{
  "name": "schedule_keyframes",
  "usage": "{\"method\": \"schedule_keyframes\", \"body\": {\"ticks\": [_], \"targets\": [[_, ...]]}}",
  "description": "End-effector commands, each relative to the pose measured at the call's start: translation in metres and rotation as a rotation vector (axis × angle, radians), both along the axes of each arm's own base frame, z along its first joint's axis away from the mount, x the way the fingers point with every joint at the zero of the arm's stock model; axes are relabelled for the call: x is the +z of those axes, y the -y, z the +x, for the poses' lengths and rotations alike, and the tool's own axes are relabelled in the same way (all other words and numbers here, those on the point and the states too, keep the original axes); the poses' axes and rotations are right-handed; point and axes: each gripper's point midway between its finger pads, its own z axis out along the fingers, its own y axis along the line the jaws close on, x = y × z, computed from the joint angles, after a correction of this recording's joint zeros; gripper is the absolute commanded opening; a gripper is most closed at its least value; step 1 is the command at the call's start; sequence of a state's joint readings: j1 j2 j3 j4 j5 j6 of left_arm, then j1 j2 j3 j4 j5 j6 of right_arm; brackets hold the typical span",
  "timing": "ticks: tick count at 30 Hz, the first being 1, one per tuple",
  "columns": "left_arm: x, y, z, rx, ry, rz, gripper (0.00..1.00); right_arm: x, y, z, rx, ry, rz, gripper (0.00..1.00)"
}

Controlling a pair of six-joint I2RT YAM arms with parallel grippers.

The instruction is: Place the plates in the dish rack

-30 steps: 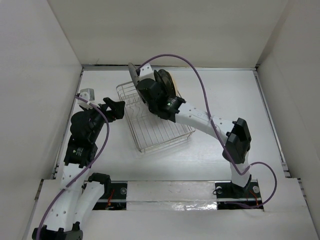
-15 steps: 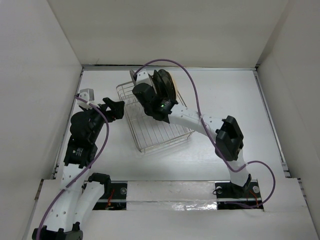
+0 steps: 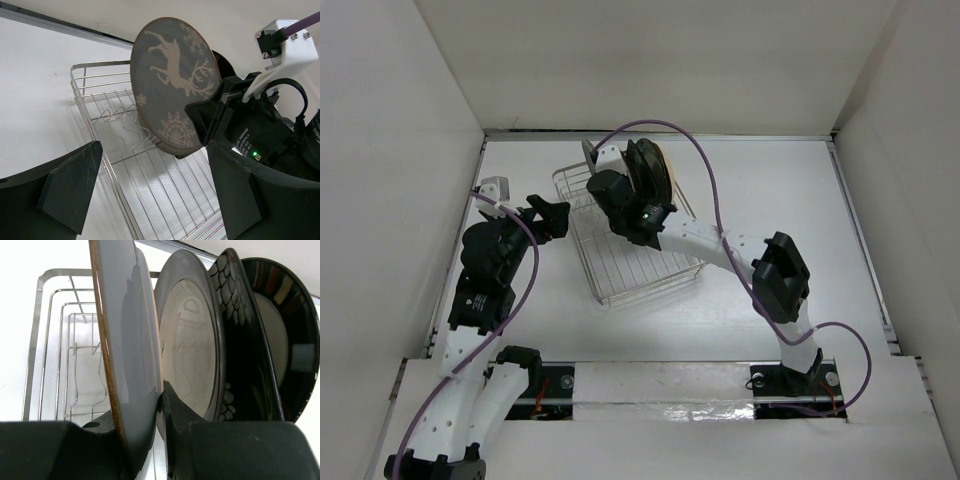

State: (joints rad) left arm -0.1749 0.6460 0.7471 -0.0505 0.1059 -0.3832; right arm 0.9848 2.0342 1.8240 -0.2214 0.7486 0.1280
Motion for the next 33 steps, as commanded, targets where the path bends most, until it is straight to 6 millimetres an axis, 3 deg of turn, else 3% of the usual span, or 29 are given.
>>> {"method": "schedule_keyframes", "body": {"ticks": [1,6,16,20,23,30,33], "targets": [[0.029,0.005,-0.001,-0.029,0.076,-0.018,0.83,0.098,0.031,0.004,-0.152,0.191,0.209,0.00],[0.029,0.005,-0.001,-0.024,0.076,-0.019,0.83,0.095,0.028,0.001,-0.153,0.186,0.215,0.00],[0.029,0.005,-0.004,-0.027,0.082,-0.020,0.83,0.045,0.001,0.002,-0.083,0.091,0.212,0.00],[0.029,0.006,-0.003,-0.033,0.080,-0.020,0.83,0.038,-0.002,0.003,-0.077,0.074,0.203,0.00],[0.028,0.005,-0.004,-0.031,0.081,-0.019,0.83,0.046,0.004,0.004,-0.096,0.094,0.197,0.00],[0.028,0.006,-0.003,-0.034,0.080,-0.020,0.83,0.105,0.034,-0.001,-0.157,0.211,0.217,0.00],[0.028,0.007,-0.002,-0.038,0.077,-0.020,0.83,0.115,0.041,-0.002,-0.174,0.231,0.204,0.00]]}}
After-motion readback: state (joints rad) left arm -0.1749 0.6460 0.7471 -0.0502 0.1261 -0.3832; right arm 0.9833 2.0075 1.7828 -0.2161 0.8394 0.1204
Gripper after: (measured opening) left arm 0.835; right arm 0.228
